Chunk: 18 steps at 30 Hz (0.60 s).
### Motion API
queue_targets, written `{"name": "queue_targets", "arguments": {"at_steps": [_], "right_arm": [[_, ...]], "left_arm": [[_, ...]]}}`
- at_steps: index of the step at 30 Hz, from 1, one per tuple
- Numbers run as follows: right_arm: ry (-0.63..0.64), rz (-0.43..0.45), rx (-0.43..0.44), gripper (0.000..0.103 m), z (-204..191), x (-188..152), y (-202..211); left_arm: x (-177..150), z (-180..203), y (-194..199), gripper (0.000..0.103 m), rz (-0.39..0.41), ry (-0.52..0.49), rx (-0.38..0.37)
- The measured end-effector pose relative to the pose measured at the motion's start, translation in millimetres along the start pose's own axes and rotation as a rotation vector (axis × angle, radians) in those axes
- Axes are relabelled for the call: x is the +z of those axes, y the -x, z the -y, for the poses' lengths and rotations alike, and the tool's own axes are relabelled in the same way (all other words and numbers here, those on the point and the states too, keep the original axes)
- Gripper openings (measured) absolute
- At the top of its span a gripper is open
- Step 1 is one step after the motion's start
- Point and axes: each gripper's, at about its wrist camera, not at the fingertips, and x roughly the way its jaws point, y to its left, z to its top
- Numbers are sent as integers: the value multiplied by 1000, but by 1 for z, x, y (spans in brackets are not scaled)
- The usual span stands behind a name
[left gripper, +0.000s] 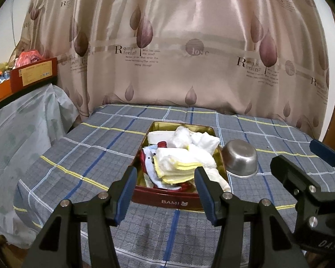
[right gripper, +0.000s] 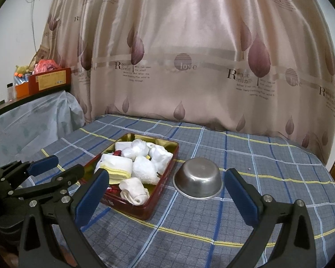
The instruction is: Organize soft objects
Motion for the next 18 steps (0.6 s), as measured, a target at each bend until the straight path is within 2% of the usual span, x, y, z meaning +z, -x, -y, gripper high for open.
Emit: {"name": "queue_targets", "arguments": {"at_steps": [18], "right_arm": [[17,2,10,102,-6,1,2]], "left_arm": [[4,-10,-4,55,-31,39,22]]}}
